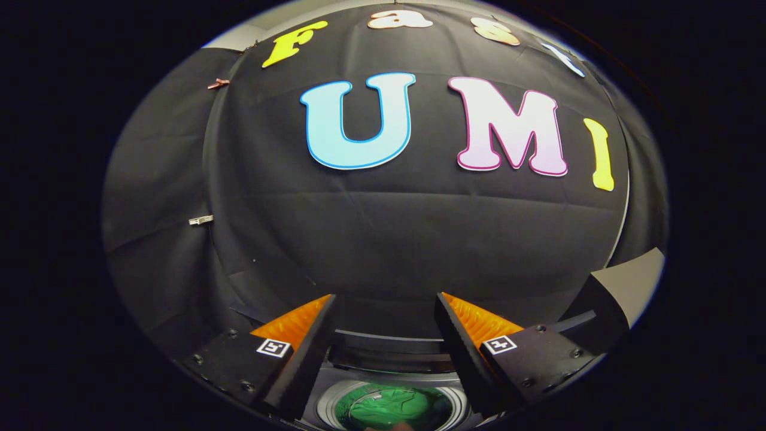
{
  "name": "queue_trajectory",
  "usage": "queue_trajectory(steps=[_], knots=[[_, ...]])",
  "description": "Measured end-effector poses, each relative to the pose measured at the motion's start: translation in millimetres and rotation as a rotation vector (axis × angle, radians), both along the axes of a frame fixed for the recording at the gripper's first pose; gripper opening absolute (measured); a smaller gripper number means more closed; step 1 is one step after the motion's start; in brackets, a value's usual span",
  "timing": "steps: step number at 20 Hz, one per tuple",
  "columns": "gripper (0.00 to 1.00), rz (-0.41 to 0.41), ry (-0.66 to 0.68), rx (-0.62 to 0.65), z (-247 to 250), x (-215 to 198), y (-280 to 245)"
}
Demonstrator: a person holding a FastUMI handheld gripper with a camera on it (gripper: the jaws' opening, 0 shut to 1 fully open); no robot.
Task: Put the clothes into the washing machine and then close the washing machine lid.
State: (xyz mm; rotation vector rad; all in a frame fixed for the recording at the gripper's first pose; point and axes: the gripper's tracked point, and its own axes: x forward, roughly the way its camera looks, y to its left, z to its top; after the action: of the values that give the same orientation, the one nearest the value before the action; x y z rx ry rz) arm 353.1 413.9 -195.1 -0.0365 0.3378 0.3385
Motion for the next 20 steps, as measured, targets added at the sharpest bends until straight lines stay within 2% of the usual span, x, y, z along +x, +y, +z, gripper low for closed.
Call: queue_trajectory(steps=[9,15,18,20], knots=[[1.0,-0.019,-0.039,0.026,-12,-51,-11],[1.0,-0.025,0.134,0.073,-60,-98,-24],[1.0,-0.048,0.157,0.116,-68,-107,-37],[0.99,-0.051,0.146,0.095,-67,-111,-47]])
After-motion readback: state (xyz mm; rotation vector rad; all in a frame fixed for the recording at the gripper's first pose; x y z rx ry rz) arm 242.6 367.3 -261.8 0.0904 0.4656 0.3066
